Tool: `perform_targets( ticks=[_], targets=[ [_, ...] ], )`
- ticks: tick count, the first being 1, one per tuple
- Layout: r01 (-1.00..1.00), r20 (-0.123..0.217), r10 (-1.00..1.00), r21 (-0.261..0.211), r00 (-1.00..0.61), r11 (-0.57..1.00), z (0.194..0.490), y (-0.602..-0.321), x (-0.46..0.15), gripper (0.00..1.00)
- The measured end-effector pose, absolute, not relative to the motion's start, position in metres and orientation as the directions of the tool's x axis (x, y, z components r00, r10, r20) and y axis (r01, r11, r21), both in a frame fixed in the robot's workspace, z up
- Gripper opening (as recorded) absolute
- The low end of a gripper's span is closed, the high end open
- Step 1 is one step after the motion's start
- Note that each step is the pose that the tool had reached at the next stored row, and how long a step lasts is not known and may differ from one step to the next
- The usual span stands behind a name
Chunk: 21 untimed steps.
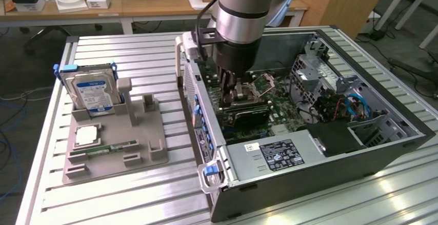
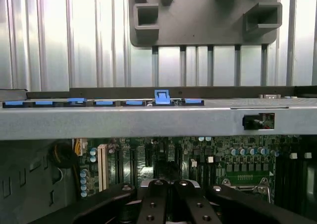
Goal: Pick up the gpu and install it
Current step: 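Press down on the gpu until it lock into place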
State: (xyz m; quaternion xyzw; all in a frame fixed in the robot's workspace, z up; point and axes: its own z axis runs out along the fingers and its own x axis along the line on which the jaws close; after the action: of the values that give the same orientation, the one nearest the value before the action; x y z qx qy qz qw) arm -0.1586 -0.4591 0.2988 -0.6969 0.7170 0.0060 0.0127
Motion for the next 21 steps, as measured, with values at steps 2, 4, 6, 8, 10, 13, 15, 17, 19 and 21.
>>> perform_targets(
  ticks=[2, 4, 6, 8, 10, 13, 15, 17, 19, 21],
  targets=[
    [-1.000, -0.027, -0.999, -0.009, -0.028, 0.029, 0.299, -0.458, -0.161, 0.10],
    [-1.000, -0.027, -0.999, -0.009, -0.028, 0.029, 0.299, -0.456, -0.163, 0.10],
    [-1.000, -0.026, -0.999, -0.009, -0.029, 0.029, 0.299, -0.454, -0.164, 0.10],
    [-1.000, -0.026, -0.999, -0.009, -0.029, 0.029, 0.299, -0.452, -0.166, 0.10],
    [-1.000, -0.026, -0.999, -0.009, -0.029, 0.029, 0.298, -0.450, -0.167, 0.10],
    [-1.000, -0.026, -0.999, -0.009, -0.029, 0.029, 0.298, -0.447, -0.169, 0.10],
    [-1.000, -0.026, -0.999, -0.009, -0.029, 0.029, 0.297, -0.446, -0.172, 0.10],
    [-1.000, -0.026, -0.999, -0.009, -0.029, 0.029, 0.297, -0.446, -0.175, 0.10],
    [-1.000, -0.026, -0.999, -0.009, -0.029, 0.029, 0.297, -0.446, -0.176, 0.10],
    [-1.000, -0.026, -0.999, -0.009, -0.029, 0.029, 0.296, -0.445, -0.176, 0.10]
  ],
)
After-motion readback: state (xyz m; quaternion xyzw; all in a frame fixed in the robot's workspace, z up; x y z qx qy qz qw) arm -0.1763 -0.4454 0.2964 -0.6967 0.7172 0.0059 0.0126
